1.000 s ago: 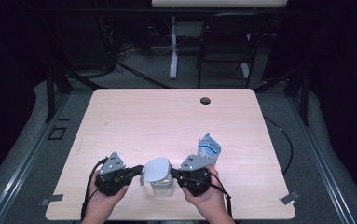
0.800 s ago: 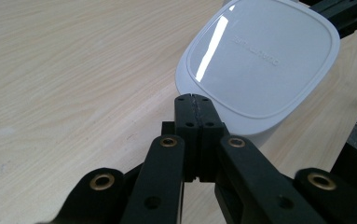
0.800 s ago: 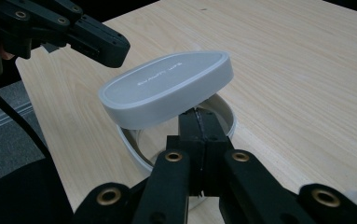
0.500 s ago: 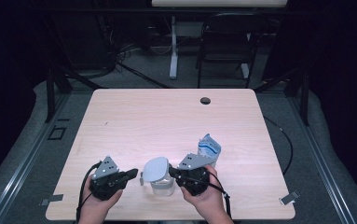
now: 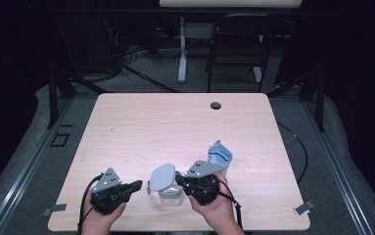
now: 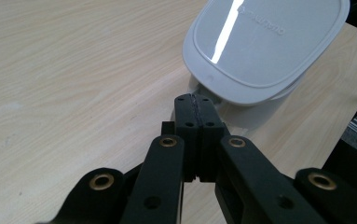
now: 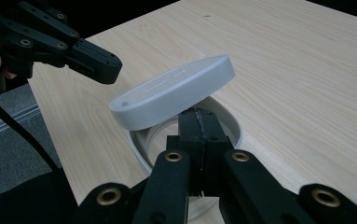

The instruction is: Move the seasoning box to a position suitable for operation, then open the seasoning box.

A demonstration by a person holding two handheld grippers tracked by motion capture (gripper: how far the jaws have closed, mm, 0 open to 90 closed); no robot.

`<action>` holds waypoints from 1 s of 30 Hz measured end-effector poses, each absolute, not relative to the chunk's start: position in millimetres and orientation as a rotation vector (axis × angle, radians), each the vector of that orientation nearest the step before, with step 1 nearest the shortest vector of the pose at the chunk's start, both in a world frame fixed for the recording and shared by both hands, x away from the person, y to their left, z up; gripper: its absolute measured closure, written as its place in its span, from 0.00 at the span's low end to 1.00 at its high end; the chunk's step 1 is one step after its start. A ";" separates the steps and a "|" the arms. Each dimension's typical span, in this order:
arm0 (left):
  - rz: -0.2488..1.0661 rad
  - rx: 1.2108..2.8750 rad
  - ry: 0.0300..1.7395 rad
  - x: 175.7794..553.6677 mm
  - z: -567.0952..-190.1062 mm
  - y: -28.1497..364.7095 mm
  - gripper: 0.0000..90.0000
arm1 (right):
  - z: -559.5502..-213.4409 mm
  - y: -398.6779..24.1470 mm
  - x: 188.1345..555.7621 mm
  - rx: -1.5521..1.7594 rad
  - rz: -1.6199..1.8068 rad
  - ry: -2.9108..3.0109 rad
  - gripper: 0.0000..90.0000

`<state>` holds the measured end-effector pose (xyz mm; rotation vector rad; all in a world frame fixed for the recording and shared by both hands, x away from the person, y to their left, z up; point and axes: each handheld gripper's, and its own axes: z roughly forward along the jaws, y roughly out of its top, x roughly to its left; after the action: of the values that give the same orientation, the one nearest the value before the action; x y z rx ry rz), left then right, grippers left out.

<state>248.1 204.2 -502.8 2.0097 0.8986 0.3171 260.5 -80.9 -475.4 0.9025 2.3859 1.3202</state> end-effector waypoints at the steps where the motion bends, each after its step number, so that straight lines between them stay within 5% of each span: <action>1: 0.316 2.011 0.904 247.4 -502.3 204.9 1.00 | -474.8 -80.6 260.4 0.899 1.319 2.388 1.00; 30: 0.328 2.002 0.924 250.4 -504.8 212.1 0.98 | -466.1 -65.6 266.7 0.876 1.342 2.387 1.00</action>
<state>250.4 212.1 -504.8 2.0022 0.9236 0.3278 266.7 -65.6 -466.1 0.8761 2.3871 1.3418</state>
